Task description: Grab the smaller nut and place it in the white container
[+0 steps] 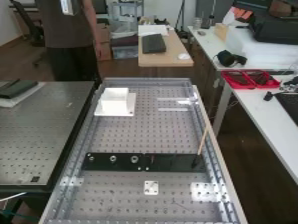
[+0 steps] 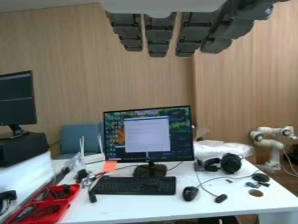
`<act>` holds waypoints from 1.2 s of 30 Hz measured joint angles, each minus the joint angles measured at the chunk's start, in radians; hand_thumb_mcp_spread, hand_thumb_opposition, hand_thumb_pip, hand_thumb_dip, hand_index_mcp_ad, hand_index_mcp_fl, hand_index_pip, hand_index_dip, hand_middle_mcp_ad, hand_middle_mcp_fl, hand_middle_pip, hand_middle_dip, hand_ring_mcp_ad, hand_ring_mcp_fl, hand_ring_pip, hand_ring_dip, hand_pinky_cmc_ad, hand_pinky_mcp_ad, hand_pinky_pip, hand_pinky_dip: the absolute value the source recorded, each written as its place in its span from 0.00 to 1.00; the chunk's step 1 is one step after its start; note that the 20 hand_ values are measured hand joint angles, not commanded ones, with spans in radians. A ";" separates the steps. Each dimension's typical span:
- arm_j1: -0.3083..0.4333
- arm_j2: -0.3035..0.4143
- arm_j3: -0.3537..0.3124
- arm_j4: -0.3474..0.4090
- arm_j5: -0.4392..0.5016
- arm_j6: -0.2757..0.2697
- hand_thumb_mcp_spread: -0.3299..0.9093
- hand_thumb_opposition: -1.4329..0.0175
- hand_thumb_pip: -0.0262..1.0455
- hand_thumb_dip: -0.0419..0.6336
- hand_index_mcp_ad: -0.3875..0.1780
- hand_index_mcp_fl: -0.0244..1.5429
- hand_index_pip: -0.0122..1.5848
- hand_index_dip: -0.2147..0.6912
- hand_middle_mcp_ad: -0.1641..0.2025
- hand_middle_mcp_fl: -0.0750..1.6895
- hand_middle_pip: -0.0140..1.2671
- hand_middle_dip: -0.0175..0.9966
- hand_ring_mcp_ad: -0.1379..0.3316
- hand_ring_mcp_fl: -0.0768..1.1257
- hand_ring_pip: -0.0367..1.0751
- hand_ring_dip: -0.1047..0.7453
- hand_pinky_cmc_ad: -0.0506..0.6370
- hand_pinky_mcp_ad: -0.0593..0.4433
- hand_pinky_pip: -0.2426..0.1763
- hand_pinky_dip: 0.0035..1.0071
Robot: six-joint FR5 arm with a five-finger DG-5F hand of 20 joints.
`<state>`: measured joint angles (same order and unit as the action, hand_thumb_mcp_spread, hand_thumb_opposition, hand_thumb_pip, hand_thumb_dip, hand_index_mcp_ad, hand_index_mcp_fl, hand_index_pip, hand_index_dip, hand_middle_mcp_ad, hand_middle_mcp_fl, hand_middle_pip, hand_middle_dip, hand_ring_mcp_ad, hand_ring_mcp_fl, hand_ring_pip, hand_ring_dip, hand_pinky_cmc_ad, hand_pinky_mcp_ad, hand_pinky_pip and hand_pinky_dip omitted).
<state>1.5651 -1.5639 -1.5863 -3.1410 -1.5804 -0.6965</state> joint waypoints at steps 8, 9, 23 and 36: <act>0.001 0.000 -0.002 0.001 -0.001 -0.001 0.45 0.68 0.41 0.14 0.67 0.03 0.02 0.38 0.48 0.05 0.06 0.11 0.44 0.07 0.05 0.17 0.24 0.35 0.55 0.08; 0.001 0.001 -0.003 0.001 -0.001 -0.001 0.45 0.65 0.40 0.14 0.65 0.03 0.02 0.41 0.48 0.05 0.06 0.13 0.44 0.07 0.05 0.17 0.29 0.39 0.55 0.10; 0.003 0.012 -0.030 0.015 0.007 -0.003 0.45 0.51 0.48 0.16 0.64 0.03 0.04 0.57 0.48 0.04 0.11 0.25 0.59 0.07 0.10 0.26 0.62 0.75 0.43 0.22; 0.003 0.036 -0.075 0.032 0.022 -0.001 0.45 0.50 0.52 0.16 0.64 0.03 0.04 0.59 0.50 0.04 0.10 0.26 0.62 0.06 0.10 0.27 0.68 0.77 0.39 0.23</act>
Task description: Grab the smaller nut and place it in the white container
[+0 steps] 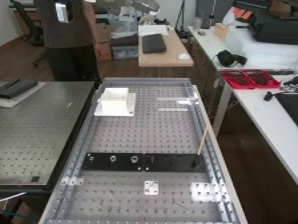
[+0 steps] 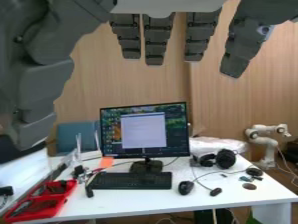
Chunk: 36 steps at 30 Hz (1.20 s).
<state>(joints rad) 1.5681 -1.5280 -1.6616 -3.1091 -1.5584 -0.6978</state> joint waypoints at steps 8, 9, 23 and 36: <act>-0.002 0.006 -0.009 0.002 -0.003 0.000 0.43 0.48 0.52 0.16 0.64 0.03 0.04 0.59 0.50 0.04 0.10 0.27 0.63 0.06 0.10 0.27 0.68 0.77 0.37 0.23; -0.003 0.007 -0.010 0.002 -0.003 0.001 0.43 0.48 0.52 0.16 0.64 0.03 0.04 0.59 0.50 0.04 0.10 0.27 0.63 0.06 0.10 0.27 0.68 0.77 0.37 0.22; -0.003 0.018 -0.041 0.010 0.005 -0.004 0.43 0.48 0.52 0.16 0.64 0.03 0.04 0.59 0.50 0.04 0.11 0.27 0.63 0.06 0.10 0.27 0.68 0.77 0.37 0.23; 0.001 0.039 -0.110 0.034 0.053 -0.005 0.43 0.48 0.54 0.16 0.64 0.03 0.04 0.59 0.50 0.04 0.11 0.27 0.63 0.06 0.10 0.27 0.70 0.77 0.37 0.23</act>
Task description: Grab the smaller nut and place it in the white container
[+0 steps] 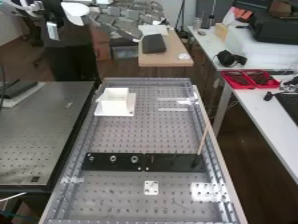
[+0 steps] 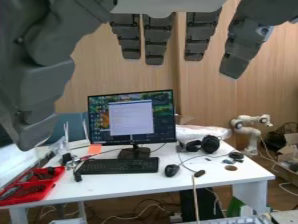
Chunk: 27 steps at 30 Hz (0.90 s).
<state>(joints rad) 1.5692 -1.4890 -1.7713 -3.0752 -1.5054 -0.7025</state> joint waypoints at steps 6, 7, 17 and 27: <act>-0.004 0.014 -0.059 0.031 0.017 0.018 0.43 0.48 0.55 0.15 0.64 0.03 0.05 0.59 0.51 0.04 0.11 0.27 0.63 0.06 0.10 0.27 0.70 0.77 0.37 0.23; -0.008 0.016 -0.071 0.037 0.014 0.021 0.44 0.49 0.55 0.17 0.64 0.03 0.05 0.59 0.50 0.04 0.11 0.27 0.63 0.06 0.10 0.27 0.70 0.77 0.37 0.24; -0.084 0.048 -0.181 0.086 -0.072 -0.001 0.45 0.47 0.61 0.20 0.63 0.03 0.05 0.58 0.50 0.04 0.11 0.27 0.63 0.06 0.10 0.27 0.70 0.77 0.37 0.25; -0.183 0.084 -0.302 0.176 -0.169 -0.077 0.46 0.48 0.63 0.22 0.61 0.04 0.06 0.53 0.50 0.06 0.10 0.27 0.64 0.06 0.10 0.27 0.70 0.77 0.37 0.26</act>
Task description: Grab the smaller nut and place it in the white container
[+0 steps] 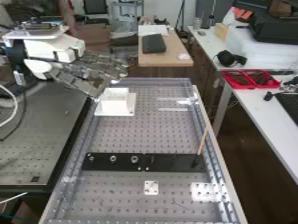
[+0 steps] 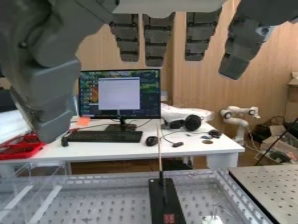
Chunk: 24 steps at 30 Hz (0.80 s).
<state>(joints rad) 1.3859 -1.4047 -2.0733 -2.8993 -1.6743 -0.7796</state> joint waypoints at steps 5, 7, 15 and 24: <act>-0.046 -0.002 -0.037 0.033 -0.045 -0.023 0.47 0.48 0.63 0.23 0.60 0.06 0.09 0.49 0.50 0.06 0.10 0.27 0.63 0.06 0.10 0.27 0.70 0.77 0.37 0.27; -0.068 -0.010 -0.060 0.061 -0.072 -0.038 0.48 0.48 0.63 0.23 0.60 0.06 0.13 0.49 0.50 0.06 0.10 0.27 0.62 0.06 0.10 0.27 0.70 0.77 0.37 0.27; -0.110 -0.068 -0.102 0.136 -0.127 -0.042 0.48 0.47 0.70 0.25 0.58 0.06 0.38 0.41 0.50 0.06 0.10 0.26 0.62 0.06 0.10 0.27 0.69 0.77 0.37 0.27; -0.144 -0.139 -0.156 0.271 -0.162 -0.021 0.49 0.46 0.70 0.25 0.59 0.03 0.61 0.39 0.50 0.07 0.10 0.27 0.62 0.06 0.10 0.26 0.68 0.77 0.36 0.27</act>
<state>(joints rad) 1.2417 -1.5436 -2.2297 -2.6284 -1.8364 -0.8007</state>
